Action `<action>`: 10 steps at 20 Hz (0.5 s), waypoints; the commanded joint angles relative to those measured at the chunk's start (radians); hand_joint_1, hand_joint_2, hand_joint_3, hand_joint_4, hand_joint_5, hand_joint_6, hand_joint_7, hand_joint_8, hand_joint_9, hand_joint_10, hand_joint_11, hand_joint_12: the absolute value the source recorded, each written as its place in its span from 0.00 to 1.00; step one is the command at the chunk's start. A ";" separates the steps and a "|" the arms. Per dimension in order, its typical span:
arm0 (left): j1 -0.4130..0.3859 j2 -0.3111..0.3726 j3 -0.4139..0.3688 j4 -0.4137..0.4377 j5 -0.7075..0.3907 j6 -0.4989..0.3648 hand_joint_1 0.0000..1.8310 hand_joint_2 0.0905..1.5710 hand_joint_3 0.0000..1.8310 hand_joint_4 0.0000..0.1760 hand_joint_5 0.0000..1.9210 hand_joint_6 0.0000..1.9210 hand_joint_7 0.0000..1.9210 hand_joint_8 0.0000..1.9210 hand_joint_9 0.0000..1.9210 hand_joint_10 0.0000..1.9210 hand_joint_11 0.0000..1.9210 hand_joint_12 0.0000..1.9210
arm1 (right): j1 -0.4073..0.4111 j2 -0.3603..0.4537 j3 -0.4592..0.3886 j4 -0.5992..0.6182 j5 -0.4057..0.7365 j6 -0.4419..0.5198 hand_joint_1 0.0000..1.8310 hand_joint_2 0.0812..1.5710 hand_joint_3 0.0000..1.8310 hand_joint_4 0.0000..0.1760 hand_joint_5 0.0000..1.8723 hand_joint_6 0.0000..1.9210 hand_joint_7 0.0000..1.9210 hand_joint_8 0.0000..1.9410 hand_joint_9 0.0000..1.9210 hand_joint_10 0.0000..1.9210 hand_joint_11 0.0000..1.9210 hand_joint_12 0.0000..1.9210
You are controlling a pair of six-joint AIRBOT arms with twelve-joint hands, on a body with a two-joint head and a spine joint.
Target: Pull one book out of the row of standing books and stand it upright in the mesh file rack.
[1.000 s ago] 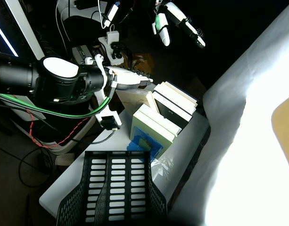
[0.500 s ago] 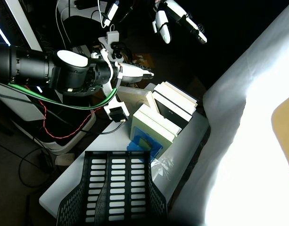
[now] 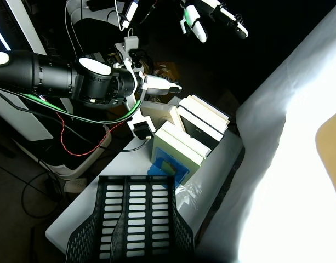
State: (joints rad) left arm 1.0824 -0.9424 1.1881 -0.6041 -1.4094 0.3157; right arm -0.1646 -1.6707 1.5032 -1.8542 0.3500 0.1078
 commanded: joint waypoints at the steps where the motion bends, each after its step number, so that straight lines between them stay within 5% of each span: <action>1: 0.000 0.015 0.002 -0.017 -0.143 -0.004 0.38 0.86 0.01 0.04 0.00 0.00 0.00 0.00 0.00 0.00 0.00 0.00 | -0.001 0.003 0.005 0.021 -0.012 -0.007 0.54 0.59 0.00 0.00 0.00 0.00 0.00 0.00 0.00 0.00 0.00 0.00; 9: 0.013 0.027 -0.010 -0.024 -0.176 -0.004 0.26 0.88 0.01 0.00 0.00 0.00 0.00 0.00 0.00 0.00 0.00 0.00 | -0.034 -0.049 0.038 -0.015 -0.041 -0.007 0.48 0.67 0.02 0.00 0.00 0.00 0.00 0.00 0.00 0.00 0.00 0.00; 10: 0.013 0.027 -0.010 -0.024 -0.176 -0.004 0.23 0.88 0.01 0.00 0.00 0.00 0.00 0.00 0.00 0.00 0.00 0.00 | -0.036 -0.052 0.041 -0.015 -0.044 -0.007 0.39 0.78 0.06 0.00 0.00 0.00 0.00 0.00 0.00 0.00 0.00 0.00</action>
State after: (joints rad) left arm 1.0943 -0.9272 1.1736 -0.6060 -1.4536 0.3161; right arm -0.2043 -1.7294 1.5436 -1.8889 0.3134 0.1070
